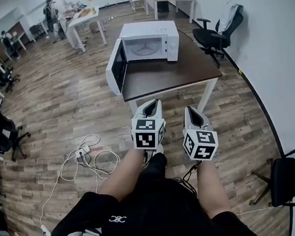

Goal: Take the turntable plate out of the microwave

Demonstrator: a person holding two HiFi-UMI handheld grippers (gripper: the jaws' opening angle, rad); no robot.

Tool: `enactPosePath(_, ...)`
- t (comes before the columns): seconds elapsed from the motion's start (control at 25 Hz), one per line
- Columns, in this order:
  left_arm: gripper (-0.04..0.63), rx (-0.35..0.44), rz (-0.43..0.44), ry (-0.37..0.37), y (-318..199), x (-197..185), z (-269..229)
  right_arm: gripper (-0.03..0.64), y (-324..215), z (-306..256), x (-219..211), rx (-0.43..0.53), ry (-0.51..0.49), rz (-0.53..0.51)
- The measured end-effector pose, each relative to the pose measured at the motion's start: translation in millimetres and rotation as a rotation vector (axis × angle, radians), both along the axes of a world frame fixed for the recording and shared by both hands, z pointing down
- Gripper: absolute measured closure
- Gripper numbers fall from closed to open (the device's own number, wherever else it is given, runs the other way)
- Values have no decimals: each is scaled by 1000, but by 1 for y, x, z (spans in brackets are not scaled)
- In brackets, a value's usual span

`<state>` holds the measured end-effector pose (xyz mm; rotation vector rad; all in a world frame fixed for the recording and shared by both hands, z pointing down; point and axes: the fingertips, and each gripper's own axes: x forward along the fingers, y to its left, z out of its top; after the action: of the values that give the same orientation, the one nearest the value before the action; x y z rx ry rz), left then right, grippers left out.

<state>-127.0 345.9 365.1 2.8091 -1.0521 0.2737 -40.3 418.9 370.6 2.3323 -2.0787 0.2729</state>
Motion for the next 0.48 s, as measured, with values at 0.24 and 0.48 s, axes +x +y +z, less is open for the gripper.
enactPosePath(0.24,586,-9,-21,0,-26,4,13,609,-28,10,3,-18,26,-28)
enactPosePath(0.48,586,-15,-34,29,-65,18,16,609,-67,13,19,-30,34,-43)
